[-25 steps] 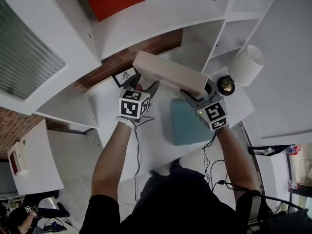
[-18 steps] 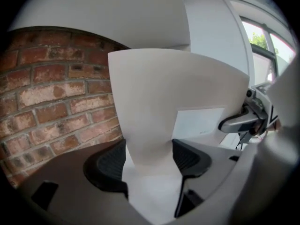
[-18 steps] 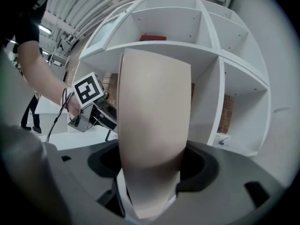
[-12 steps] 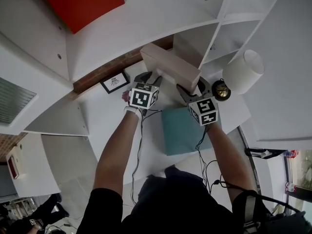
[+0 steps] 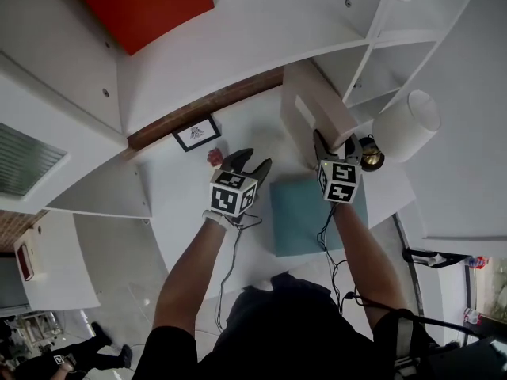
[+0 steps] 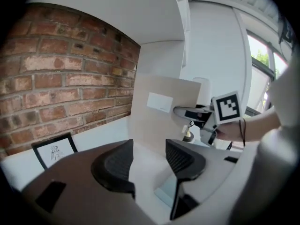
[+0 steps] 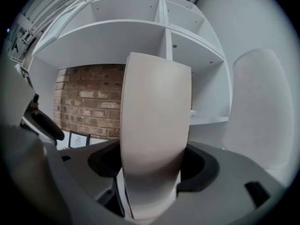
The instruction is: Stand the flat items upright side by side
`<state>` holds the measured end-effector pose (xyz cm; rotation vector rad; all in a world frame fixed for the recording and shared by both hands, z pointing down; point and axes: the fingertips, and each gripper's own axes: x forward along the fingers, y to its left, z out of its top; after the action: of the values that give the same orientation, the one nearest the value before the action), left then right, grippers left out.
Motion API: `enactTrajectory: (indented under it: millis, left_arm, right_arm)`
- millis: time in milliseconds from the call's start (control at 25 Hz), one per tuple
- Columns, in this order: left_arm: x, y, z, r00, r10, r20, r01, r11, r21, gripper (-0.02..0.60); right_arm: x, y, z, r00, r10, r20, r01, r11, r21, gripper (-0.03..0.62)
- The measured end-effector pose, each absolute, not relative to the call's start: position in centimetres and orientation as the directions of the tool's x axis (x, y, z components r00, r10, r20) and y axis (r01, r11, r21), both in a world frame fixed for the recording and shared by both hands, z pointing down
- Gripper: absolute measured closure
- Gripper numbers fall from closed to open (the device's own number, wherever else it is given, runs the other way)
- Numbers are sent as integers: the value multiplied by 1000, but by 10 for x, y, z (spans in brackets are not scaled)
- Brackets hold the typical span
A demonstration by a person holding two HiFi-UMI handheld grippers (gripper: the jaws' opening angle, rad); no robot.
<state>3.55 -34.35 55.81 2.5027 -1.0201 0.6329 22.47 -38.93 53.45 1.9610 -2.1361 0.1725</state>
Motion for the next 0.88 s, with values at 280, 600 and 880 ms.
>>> enactTrajectory:
  millis: [280,600,880]
  left_arm:
    - [-4,-288,551,628,-589,508,-757,-614,224,370]
    - [-50,-254,539,620,-632,465,-785,-509,353,370]
    - [-66,-232,540,626,-635,453,-780,-492,388,370]
  right_arm:
    - [225,-407,535,3,-971,239,-994,23,106,250]
    - [229,-375,544,27,-956,293,-996,-3,84,233]
    - [211,-329,567,-18,-930,367,-992,61,107,375]
